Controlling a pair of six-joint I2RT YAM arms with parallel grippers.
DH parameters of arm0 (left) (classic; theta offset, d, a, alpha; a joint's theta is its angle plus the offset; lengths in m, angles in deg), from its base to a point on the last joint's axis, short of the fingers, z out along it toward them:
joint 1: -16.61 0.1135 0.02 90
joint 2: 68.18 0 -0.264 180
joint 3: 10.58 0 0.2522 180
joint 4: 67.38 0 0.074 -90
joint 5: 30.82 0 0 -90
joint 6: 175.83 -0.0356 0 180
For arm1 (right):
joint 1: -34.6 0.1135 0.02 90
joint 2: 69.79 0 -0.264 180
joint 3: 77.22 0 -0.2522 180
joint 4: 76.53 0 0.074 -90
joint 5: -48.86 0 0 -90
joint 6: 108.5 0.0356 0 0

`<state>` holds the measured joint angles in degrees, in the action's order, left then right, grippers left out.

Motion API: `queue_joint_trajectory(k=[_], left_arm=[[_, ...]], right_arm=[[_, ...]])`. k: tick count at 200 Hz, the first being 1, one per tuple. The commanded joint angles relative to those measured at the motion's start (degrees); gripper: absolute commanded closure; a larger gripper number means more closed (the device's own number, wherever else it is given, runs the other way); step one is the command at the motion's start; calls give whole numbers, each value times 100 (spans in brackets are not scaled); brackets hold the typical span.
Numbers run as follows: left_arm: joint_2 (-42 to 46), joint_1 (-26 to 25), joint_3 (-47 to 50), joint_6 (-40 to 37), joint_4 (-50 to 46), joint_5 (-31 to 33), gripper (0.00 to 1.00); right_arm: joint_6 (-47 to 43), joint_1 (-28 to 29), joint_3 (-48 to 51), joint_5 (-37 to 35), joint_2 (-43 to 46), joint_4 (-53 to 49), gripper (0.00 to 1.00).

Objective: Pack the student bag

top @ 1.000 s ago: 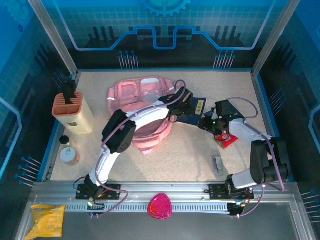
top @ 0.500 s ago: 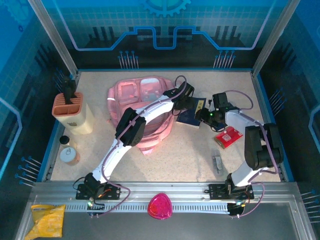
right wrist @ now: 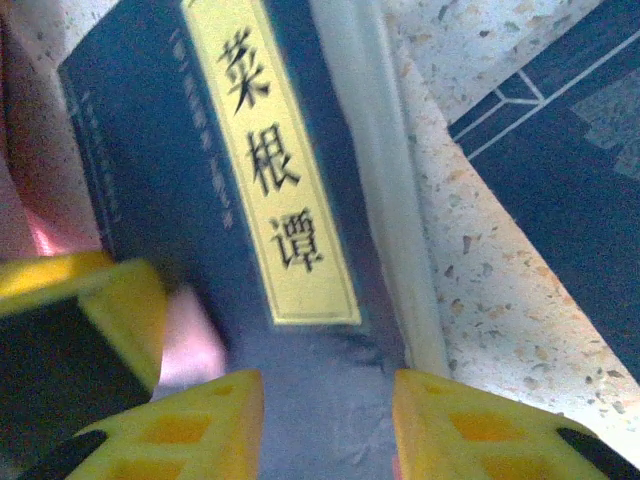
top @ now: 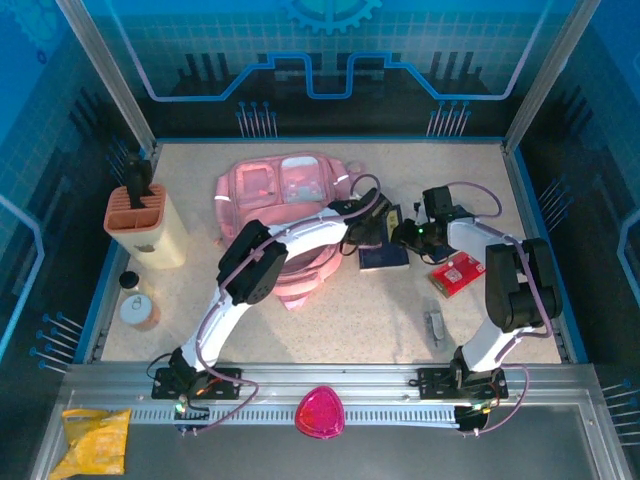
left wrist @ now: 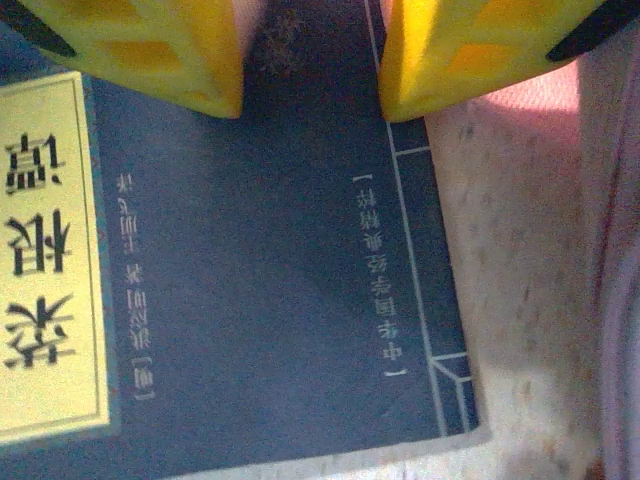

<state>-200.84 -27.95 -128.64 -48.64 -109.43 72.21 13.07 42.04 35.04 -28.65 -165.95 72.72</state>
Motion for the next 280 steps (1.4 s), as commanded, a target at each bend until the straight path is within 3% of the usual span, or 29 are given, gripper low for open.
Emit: queue_joint_trajectory(k=[1, 73, 99, 139, 183, 222, 280], left_arm=[[288, -82, 747, 43, -274, 22, 59], [1823, -230, 2884, 306, 384, -375, 58], [2210, -216, 3177, 395, 481, -364, 50], [2440, -199, 3233, 772, 759, -586, 46], [2617, -154, 3938, 1373, 1489, -847, 46], [2480, -137, 4181, 1494, 2060, -1150, 48], [2281, -116, 3981, 1285, 1880, -1157, 53]], right_arm=[[-150, 104, 316, 69, 258, -314, 62], [408, 1015, 1917, -145, 2126, -513, 65], [253, 948, 1791, -298, 2375, -866, 62], [-144, 636, 1239, 86, 2024, -948, 54], [-151, 948, 849, 274, 1372, -685, 48], [-232, 1039, 621, 347, 820, -537, 47], [-239, 1161, 556, 697, 538, -310, 46]])
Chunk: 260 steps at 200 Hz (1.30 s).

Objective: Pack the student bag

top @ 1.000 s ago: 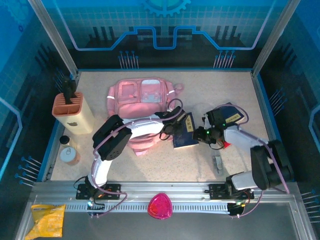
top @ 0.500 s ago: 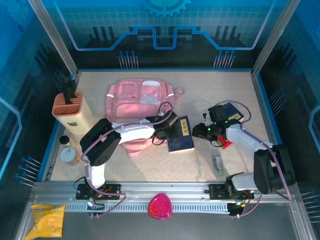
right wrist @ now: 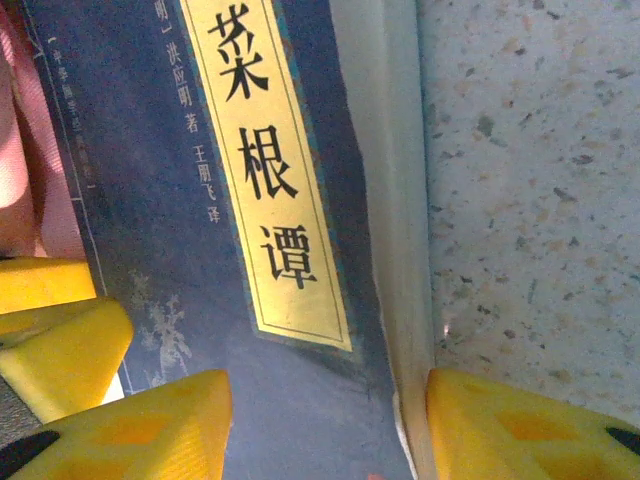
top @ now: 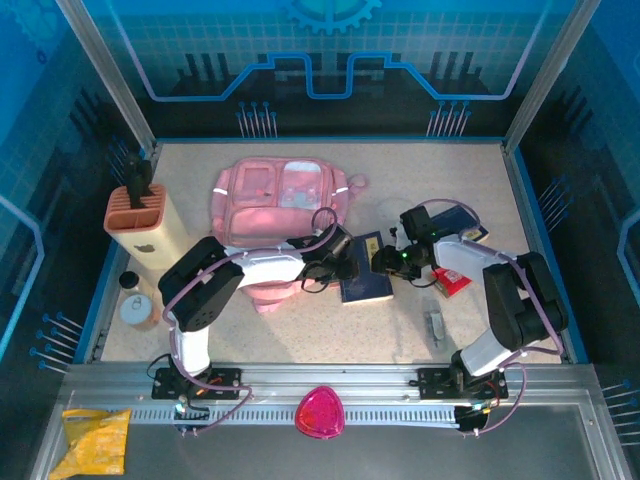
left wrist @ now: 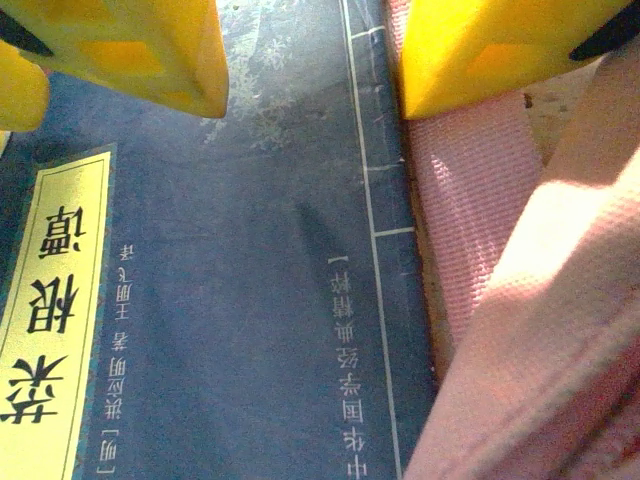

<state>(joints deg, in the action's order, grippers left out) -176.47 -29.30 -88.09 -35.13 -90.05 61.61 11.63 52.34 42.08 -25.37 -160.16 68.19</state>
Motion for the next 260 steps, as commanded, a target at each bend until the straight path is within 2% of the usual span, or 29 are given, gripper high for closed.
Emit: queue_joint_trajectory(k=[1, 45, 105, 146, 187, 260], left_arm=[[-157, 11, -80, -71, -67, -96, 53], [-157, 20, -125, -193, -415, 252, 54], [-191, 19, -94, -216, -357, 216, 54], [-206, 10, -100, -209, -301, 168, 55], [-182, 14, -72, -209, -270, 143, 55], [-54, 20, -41, -128, -117, 42, 54]], right_arm=[[-95, 132, -149, 372, -33, 141, 46], [-121, 151, -90, 533, 485, 72, 46], [-250, 140, -131, 711, 787, -130, 53], [-303, 142, -118, 822, 729, -232, 63], [-325, 142, -133, 554, 553, -417, 64], [-418, 143, -137, 711, 480, -318, 86]])
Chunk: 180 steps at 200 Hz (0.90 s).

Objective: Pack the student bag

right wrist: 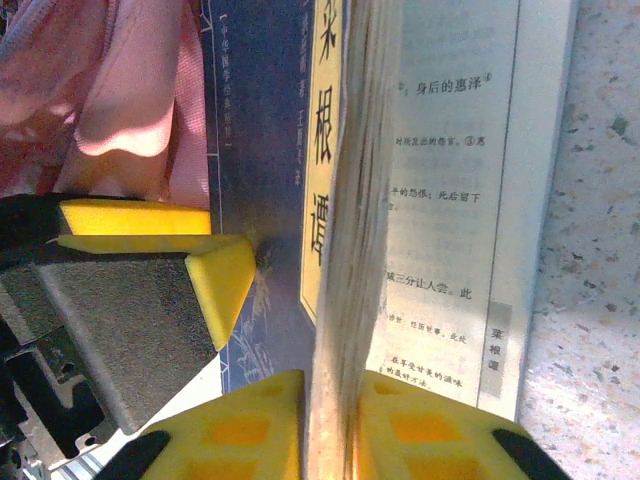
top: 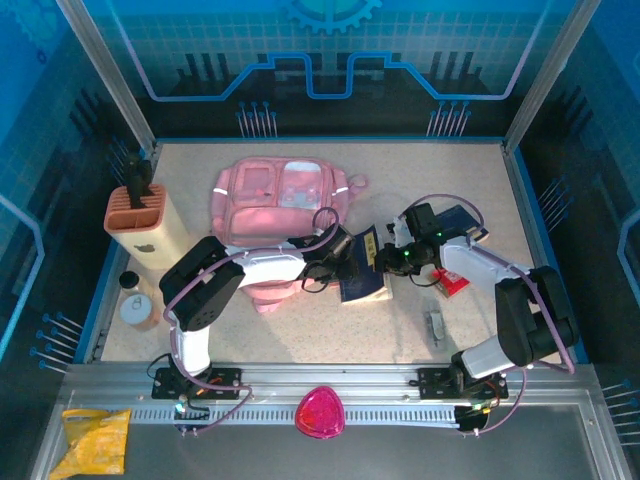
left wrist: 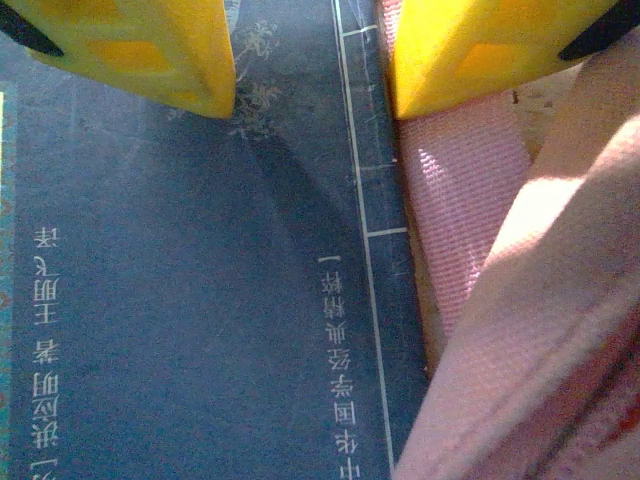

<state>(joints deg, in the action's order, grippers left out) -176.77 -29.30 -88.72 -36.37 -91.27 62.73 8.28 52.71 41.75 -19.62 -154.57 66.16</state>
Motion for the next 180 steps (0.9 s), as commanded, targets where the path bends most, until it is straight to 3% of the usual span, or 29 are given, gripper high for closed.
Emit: queue_joint_trajectory(k=[1, 37, 95, 136, 180], left_arm=[[-22, 20, 22, -5, 8, -72, 54], [288, 144, 277, 96, 205, -229, 50], [1044, 446, 1608, 1165, 1728, -1026, 41], [1010, 450, 1786, 1819, 2581, -1489, 36], [846, 440, 2017, 2732, 3711, -1584, 28]], right_arm=[[-85, 106, -101, 139, -77, -119, 86], [16, 30, 22, 211, 187, 13, 100], [443, -388, 305, 827, 901, 187, 100], [963, -704, 539, 1729, 1333, 526, 100], [1552, -981, 915, 2502, 1665, 1066, 100]])
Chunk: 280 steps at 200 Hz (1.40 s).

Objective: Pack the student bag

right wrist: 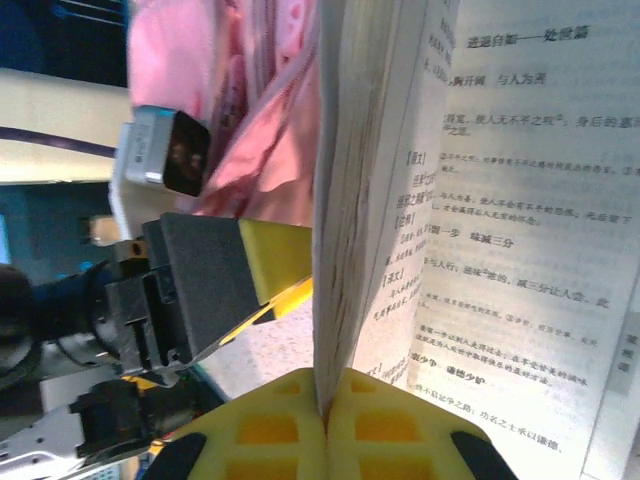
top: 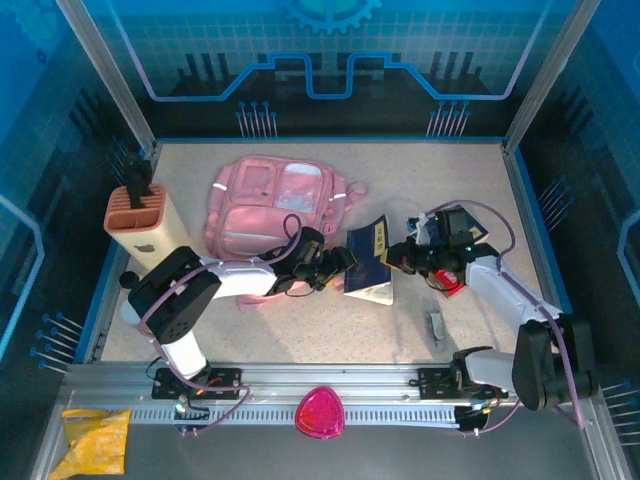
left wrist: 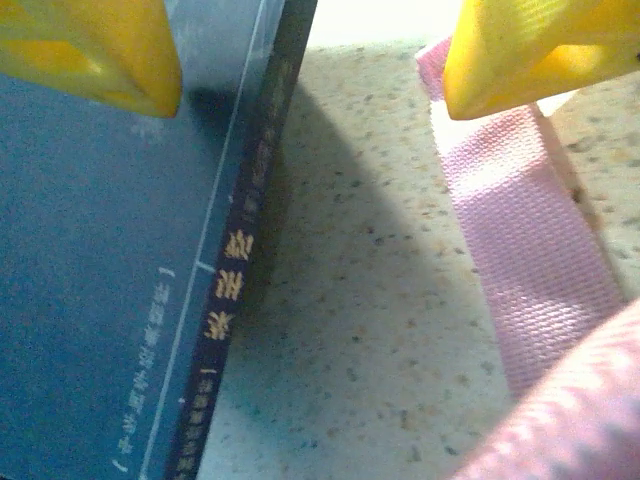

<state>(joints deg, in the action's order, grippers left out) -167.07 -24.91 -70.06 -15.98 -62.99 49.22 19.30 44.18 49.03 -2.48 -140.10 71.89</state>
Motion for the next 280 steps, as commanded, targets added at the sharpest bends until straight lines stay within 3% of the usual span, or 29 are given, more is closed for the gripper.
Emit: queue_joint_trajectory(k=[1, 19, 55, 111, 181, 230, 255, 280], left_arm=[[-132, 2, 159, 708, 931, -234, 28], [-190, -6, 252, 923, 1508, -301, 29], [-62, -41, 172, 858, 1549, -368, 33], [137, -85, 199, 864, 1676, -271, 54], [85, -254, -51, 648, 1290, -77, 74], [281, -244, -114, 416, 1054, 8, 91], [491, -204, -152, 291, 998, 29, 95], [707, -164, -180, 226, 1186, -7, 100]], right_arm=[[462, -131, 199, 804, 219, 505, 100], [629, -182, 393, 894, 228, 710, 100], [974, -261, 801, 1079, 29, 1479, 100], [883, -378, 965, 1048, -129, 1562, 100], [826, -384, 1057, 949, -176, 1536, 100], [477, -449, 940, 728, 22, 992, 100], [261, -521, 840, 568, 265, 531, 80], [140, -657, 791, 455, 619, 130, 45]])
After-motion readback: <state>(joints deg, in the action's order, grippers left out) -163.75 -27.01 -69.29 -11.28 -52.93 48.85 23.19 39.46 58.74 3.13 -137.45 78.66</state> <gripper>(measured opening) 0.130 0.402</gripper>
